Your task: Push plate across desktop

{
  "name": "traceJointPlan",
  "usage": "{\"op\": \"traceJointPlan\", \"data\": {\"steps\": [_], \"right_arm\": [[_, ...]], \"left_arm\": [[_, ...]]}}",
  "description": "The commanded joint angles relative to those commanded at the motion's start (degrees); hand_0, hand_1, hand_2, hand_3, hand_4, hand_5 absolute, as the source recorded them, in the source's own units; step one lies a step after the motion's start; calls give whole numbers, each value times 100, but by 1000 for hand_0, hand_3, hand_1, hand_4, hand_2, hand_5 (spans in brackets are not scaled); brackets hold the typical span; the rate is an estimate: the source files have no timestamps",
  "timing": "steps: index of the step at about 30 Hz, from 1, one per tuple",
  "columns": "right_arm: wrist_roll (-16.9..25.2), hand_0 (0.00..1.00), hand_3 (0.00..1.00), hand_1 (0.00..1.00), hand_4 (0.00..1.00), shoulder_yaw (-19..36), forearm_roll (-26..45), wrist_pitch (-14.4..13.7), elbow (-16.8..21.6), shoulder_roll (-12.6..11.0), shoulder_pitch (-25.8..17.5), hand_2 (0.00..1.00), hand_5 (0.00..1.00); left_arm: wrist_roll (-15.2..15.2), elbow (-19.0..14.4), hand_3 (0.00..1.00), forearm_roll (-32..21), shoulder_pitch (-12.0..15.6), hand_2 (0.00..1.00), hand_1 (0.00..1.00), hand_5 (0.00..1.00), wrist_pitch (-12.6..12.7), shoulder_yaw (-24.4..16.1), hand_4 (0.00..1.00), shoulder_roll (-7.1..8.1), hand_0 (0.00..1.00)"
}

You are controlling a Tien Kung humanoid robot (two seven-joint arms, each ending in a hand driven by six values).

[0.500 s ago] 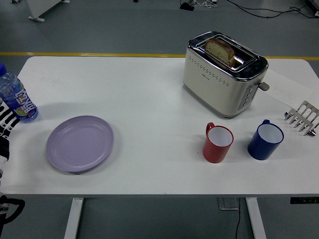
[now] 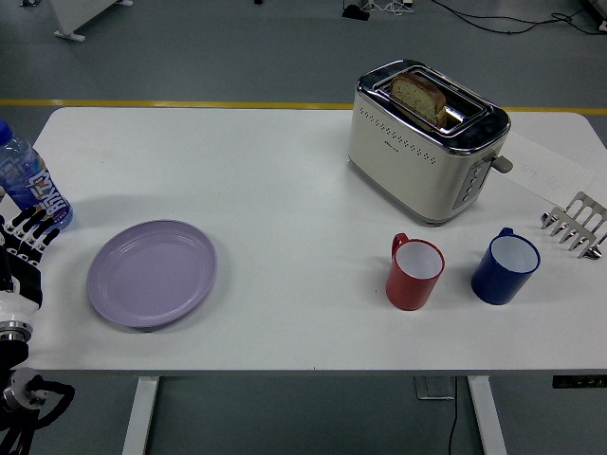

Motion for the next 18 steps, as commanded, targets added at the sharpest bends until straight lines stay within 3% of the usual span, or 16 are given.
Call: {"op": "traceJointPlan", "data": {"steps": [7, 18], "right_arm": [[6, 569, 573, 529, 67, -3, -4, 48, 0, 0, 22, 611, 544], [10, 569, 576, 531, 65, 37, -84, 167, 0, 0, 44, 612, 549]], "left_arm": [[-148, 233, 586, -157, -48, 703, 733, 998, 54, 222, 479, -74, 706], [-198, 340, 578, -413, -165, 700, 732, 998, 11, 507, 470, -110, 702]]}}
